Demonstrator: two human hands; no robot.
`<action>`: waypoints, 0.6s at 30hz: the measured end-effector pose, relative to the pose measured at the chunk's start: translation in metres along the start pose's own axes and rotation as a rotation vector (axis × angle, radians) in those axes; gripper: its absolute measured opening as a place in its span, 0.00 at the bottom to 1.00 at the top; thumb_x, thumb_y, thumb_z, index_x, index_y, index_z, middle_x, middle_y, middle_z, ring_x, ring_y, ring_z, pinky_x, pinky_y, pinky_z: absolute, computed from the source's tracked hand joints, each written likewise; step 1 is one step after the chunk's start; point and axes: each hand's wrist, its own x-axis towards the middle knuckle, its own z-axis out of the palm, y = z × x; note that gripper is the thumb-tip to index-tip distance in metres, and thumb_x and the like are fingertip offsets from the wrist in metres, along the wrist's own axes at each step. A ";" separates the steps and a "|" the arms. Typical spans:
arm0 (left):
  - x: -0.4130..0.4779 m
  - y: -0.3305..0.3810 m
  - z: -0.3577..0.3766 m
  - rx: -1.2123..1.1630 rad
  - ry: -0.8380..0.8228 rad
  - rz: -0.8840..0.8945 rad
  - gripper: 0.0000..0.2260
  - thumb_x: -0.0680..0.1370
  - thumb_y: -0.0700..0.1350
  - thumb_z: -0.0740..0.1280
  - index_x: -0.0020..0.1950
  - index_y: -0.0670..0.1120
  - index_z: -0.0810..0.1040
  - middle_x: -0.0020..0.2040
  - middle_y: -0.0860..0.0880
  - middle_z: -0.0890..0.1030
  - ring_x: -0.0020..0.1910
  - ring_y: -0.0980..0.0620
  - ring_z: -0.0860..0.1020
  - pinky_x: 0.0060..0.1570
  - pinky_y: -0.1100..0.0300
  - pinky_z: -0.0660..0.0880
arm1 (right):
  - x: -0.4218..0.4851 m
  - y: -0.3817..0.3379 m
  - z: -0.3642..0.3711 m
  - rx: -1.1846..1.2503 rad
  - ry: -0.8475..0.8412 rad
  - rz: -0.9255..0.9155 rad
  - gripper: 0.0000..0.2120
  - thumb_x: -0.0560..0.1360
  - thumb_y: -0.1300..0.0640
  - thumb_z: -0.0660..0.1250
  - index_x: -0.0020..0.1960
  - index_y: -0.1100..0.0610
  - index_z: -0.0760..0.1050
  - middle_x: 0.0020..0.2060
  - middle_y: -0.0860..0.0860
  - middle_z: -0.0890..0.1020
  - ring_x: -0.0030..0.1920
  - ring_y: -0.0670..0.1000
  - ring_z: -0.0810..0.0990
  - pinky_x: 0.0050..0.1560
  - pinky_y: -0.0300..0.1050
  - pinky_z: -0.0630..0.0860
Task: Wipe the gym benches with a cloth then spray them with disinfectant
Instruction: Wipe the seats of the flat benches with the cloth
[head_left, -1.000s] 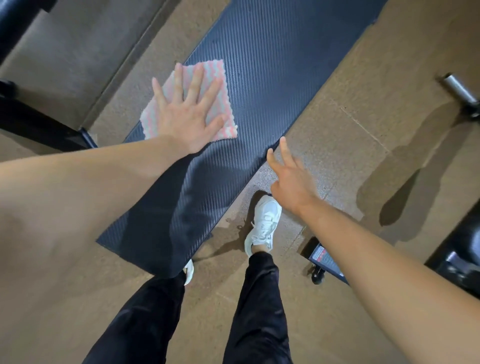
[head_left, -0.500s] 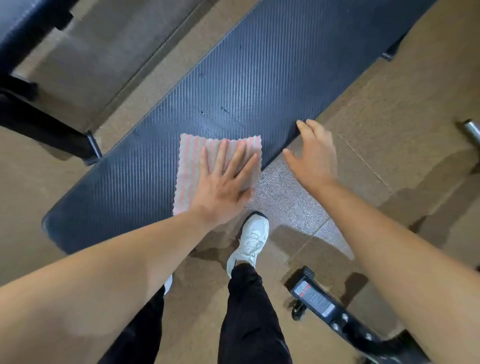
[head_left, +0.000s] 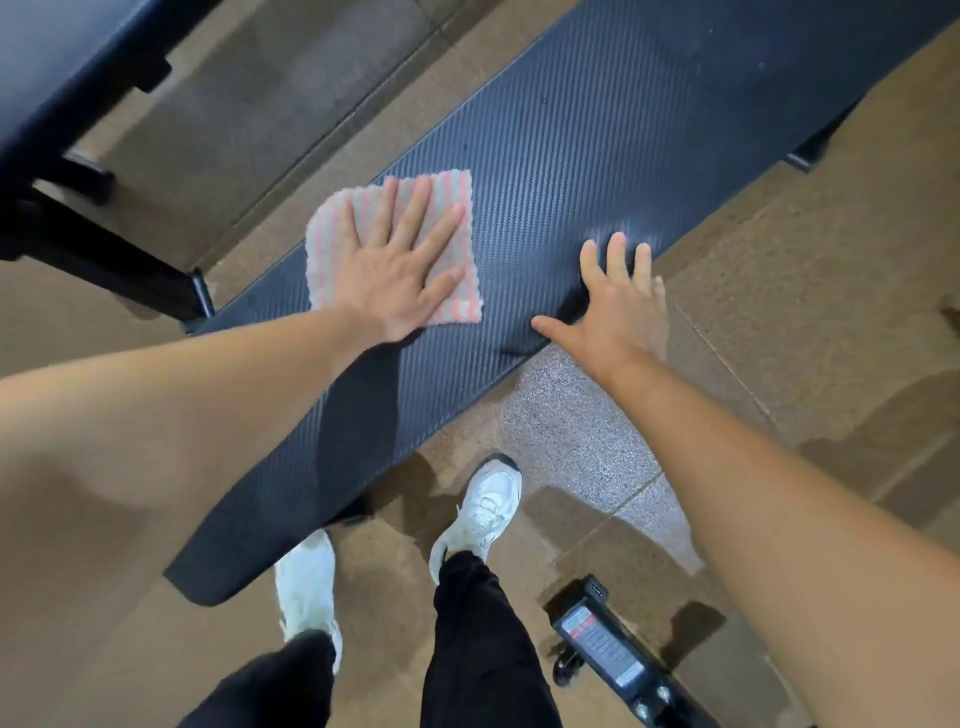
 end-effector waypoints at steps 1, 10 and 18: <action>0.009 -0.002 -0.006 -0.005 0.000 -0.021 0.29 0.83 0.65 0.39 0.82 0.61 0.36 0.84 0.49 0.37 0.82 0.40 0.36 0.75 0.27 0.42 | 0.001 0.000 0.000 -0.008 -0.009 0.002 0.50 0.72 0.26 0.64 0.83 0.50 0.49 0.83 0.54 0.49 0.82 0.61 0.45 0.80 0.60 0.52; 0.033 0.024 -0.013 -0.077 -0.002 -0.103 0.29 0.85 0.61 0.40 0.83 0.53 0.36 0.84 0.44 0.37 0.81 0.34 0.36 0.75 0.28 0.40 | 0.009 -0.004 -0.007 -0.061 -0.057 -0.006 0.51 0.72 0.26 0.64 0.82 0.52 0.50 0.82 0.57 0.51 0.81 0.64 0.48 0.81 0.59 0.50; -0.016 0.083 0.022 0.055 0.020 0.281 0.37 0.82 0.70 0.49 0.84 0.55 0.38 0.84 0.45 0.41 0.82 0.35 0.40 0.75 0.28 0.46 | 0.006 0.031 -0.022 0.103 -0.175 -0.129 0.48 0.72 0.49 0.77 0.83 0.47 0.52 0.83 0.49 0.50 0.82 0.56 0.47 0.79 0.62 0.56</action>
